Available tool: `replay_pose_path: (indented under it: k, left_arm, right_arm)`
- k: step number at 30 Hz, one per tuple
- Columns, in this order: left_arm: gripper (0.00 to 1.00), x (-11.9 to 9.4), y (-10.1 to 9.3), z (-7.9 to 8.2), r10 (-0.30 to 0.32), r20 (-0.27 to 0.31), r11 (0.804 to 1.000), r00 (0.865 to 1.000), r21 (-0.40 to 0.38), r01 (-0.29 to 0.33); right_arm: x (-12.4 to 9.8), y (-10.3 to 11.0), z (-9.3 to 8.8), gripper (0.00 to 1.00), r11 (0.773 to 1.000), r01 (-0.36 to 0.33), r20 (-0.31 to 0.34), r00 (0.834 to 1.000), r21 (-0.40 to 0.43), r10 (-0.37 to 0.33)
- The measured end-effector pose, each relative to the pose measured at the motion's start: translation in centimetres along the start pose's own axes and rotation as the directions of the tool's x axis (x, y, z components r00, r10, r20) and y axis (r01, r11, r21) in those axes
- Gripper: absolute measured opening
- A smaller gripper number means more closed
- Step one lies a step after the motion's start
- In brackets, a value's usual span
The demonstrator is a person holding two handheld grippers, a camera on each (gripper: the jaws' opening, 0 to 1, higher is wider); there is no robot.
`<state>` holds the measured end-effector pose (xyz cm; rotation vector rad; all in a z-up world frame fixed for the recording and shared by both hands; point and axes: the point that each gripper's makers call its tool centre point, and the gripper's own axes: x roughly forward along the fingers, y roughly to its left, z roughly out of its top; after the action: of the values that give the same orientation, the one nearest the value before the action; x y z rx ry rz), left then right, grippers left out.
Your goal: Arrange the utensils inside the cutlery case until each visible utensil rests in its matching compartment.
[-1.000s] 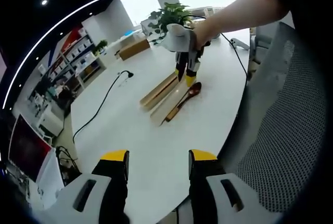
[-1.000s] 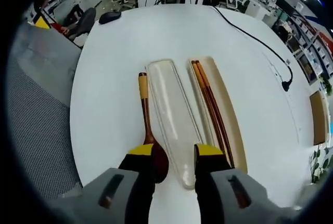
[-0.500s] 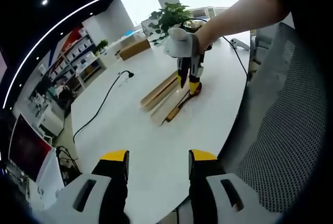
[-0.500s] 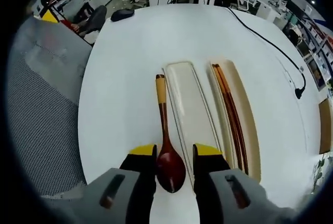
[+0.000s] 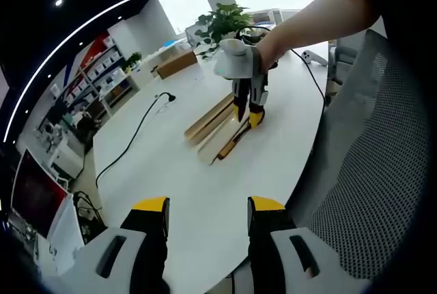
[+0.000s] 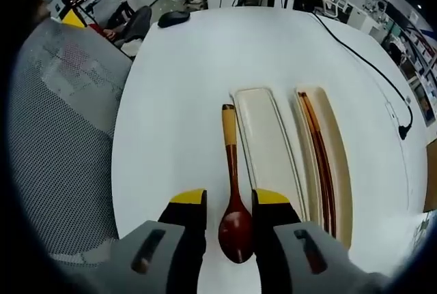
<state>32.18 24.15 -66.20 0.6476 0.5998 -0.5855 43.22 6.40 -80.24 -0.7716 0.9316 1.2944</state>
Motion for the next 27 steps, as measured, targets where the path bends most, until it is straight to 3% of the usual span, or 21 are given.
replay_pose_path:
  k: [23,25,27]
  left_arm:
    - [0.47,0.1,-0.3,-0.1,-0.012,-0.008,1.000,1.000,0.014,0.012]
    - [0.47,0.1,-0.3,0.0,-0.011,-0.007,1.000,1.000,0.013,0.011]
    - [0.47,0.1,-0.3,0.0,-0.011,-0.006,1.000,1.000,0.011,0.011]
  right_arm:
    - [1.1,0.5,0.0,0.21,0.999,-0.006,-0.050,0.999,-0.051,0.003]
    - [1.1,0.3,0.0,0.15,0.997,-0.003,-0.060,0.998,-0.072,-0.001]
    - [1.2,0.2,0.1,0.16,0.998,0.004,-0.060,0.998,-0.063,-0.007]
